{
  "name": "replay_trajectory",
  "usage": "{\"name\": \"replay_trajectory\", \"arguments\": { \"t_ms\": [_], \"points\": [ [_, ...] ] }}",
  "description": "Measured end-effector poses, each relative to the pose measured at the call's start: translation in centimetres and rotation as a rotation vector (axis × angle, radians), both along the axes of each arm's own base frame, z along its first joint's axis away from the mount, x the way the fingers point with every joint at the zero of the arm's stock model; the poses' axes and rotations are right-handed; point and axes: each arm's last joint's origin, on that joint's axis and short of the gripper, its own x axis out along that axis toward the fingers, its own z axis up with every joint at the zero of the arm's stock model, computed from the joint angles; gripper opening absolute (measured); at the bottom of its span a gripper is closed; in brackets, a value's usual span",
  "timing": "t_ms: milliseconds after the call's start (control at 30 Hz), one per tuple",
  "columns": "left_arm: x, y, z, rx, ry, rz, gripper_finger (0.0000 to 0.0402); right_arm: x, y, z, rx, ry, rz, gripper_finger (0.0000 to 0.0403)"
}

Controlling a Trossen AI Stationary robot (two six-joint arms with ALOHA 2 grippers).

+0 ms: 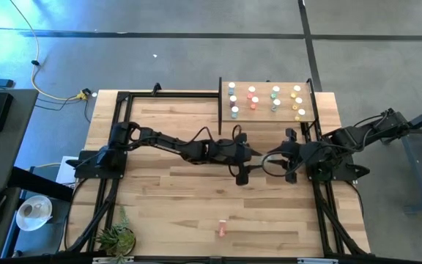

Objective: Pick and place medicine bottles onto shelf by color
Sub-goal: Put the green pill bottle on the shelf aligned with the green pill bottle

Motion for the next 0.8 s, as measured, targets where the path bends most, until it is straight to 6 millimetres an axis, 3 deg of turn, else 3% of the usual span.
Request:
{"name": "replay_trajectory", "arguments": {
  "t_ms": [200,467,633,800],
  "points": [
    [-1.8,0.5,2.5,0.022,0.102,0.008,0.0199,-0.4,-0.5,1.9,-0.057,-0.038,-0.079,0.0113],
    [-3.8,0.4,4.0,0.030,0.255,-0.001,0.0200,-1.6,-1.8,5.8,-0.155,-0.093,-0.215,0.0114],
    [-4.9,0.3,3.9,0.024,0.319,0.000,0.0200,-2.3,-3.5,7.7,-0.170,-0.101,-0.343,0.0114],
    [-6.5,0.2,2.2,-0.035,0.299,0.019,0.0200,-2.9,-5.2,8.4,-0.188,-0.071,-0.453,0.0114]
  ]
}}
